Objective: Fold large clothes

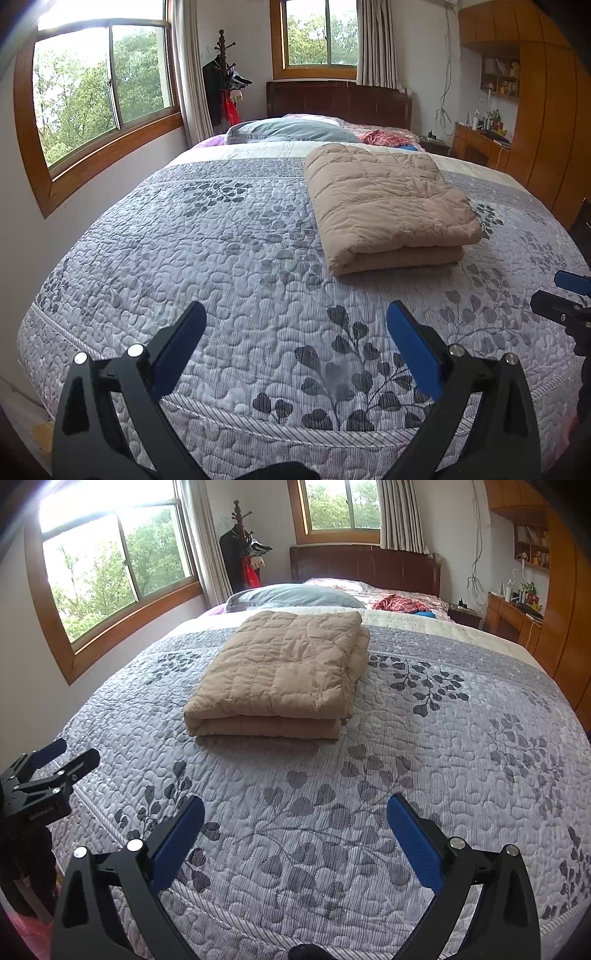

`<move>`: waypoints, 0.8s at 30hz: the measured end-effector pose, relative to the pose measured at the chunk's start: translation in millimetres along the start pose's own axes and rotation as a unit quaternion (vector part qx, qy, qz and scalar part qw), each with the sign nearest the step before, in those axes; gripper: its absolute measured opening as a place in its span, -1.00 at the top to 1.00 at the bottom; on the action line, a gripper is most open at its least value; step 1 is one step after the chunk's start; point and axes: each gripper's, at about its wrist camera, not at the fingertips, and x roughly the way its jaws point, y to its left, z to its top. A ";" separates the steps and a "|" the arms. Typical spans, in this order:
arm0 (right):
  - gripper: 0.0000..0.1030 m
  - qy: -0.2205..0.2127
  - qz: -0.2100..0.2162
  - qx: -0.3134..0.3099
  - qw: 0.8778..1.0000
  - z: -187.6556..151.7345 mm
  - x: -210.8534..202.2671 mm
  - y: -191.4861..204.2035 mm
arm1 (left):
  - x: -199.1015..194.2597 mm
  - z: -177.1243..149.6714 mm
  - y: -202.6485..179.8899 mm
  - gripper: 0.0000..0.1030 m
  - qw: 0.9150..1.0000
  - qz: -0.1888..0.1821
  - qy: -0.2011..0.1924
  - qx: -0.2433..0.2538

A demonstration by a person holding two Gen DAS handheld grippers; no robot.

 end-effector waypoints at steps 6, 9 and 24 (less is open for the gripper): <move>-0.93 0.002 0.000 0.000 1.000 -0.6 0.7 0.2 | 0.2 -0.4 0.5 -0.90 1.000 -0.001 0.001 -0.001; -0.93 0.003 0.002 -0.002 1.000 -0.3 2.0 0.2 | 0.1 -1.0 0.4 -0.90 1.000 -0.002 0.003 -0.002; -0.93 0.007 0.006 -0.001 1.000 -0.7 6.9 -0.8 | 0.8 -0.9 0.5 -0.90 1.000 -0.002 0.004 -0.001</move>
